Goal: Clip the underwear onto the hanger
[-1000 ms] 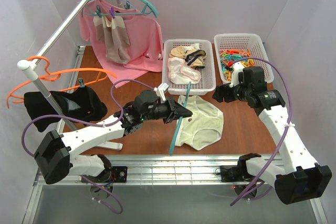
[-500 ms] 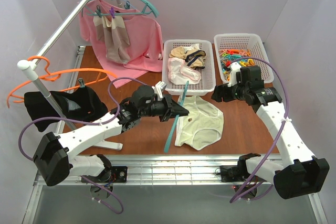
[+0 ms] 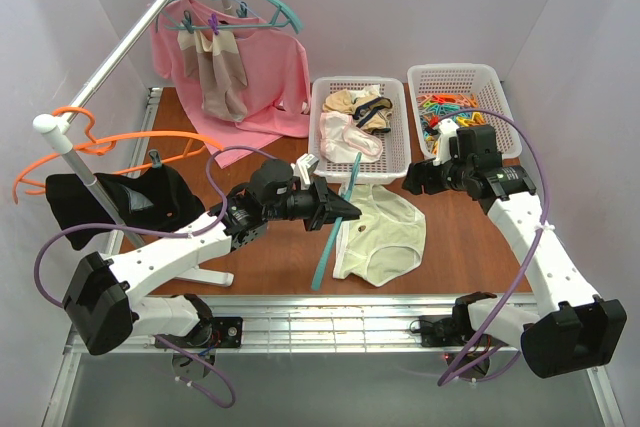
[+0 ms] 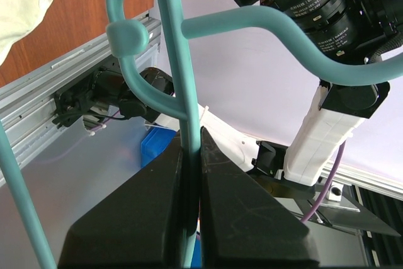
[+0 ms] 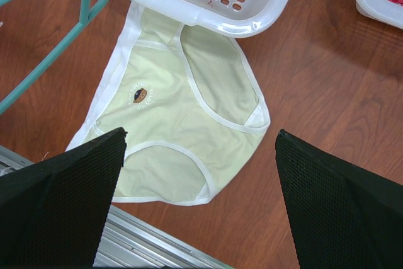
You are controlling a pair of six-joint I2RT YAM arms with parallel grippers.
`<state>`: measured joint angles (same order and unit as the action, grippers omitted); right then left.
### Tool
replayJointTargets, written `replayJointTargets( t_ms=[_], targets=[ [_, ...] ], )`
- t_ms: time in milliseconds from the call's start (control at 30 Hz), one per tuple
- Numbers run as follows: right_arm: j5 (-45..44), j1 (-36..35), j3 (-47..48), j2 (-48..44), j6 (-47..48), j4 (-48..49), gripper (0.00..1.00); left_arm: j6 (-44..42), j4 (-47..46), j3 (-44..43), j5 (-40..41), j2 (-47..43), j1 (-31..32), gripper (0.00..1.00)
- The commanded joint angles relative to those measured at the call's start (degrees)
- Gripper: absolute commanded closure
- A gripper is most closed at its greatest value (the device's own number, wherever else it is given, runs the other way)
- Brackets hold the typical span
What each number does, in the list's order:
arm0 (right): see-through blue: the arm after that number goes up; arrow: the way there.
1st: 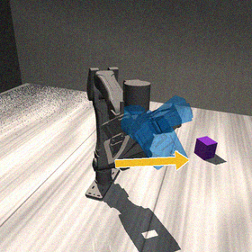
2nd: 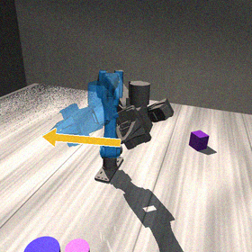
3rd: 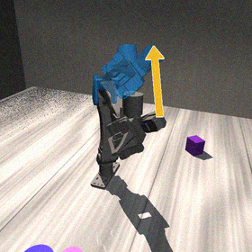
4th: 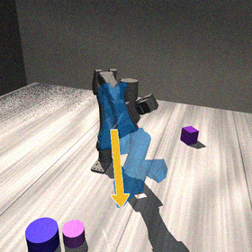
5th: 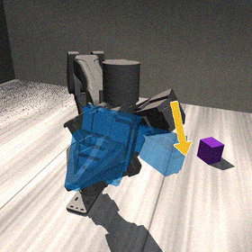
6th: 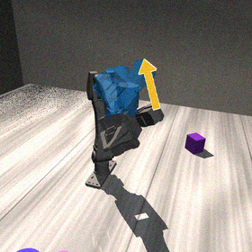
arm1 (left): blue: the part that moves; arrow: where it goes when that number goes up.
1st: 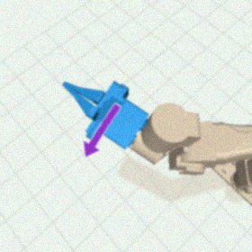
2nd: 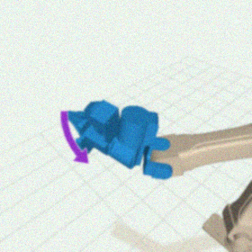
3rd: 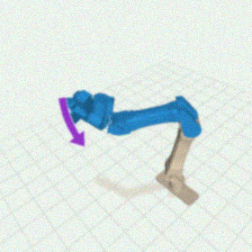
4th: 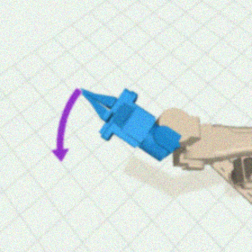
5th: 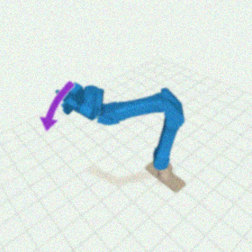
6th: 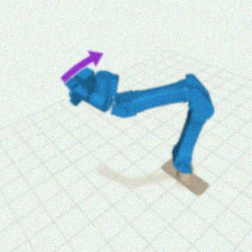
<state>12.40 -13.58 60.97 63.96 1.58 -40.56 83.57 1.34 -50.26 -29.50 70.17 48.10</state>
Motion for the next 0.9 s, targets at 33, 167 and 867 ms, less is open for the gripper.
replayJointTargets(
  t_ms=[33,167,867],
  targets=[
    [0.95,-0.13,0.99,0.63,-0.35,0.92,0.13,2.30,1.29,-0.72,-3.02,-2.14,-0.02,1.00],
    [1.22,-0.13,1.43,0.90,-0.36,1.00,0.13,3.09,1.20,-0.01,-3.81,-2.58,-0.11,1.00],
    [7.55,-0.22,-8.24,1.86,-9.41,16.73,0.15,6.87,-0.03,1.83,-6.89,-2.50,-1.07,1.00]
  ],
)
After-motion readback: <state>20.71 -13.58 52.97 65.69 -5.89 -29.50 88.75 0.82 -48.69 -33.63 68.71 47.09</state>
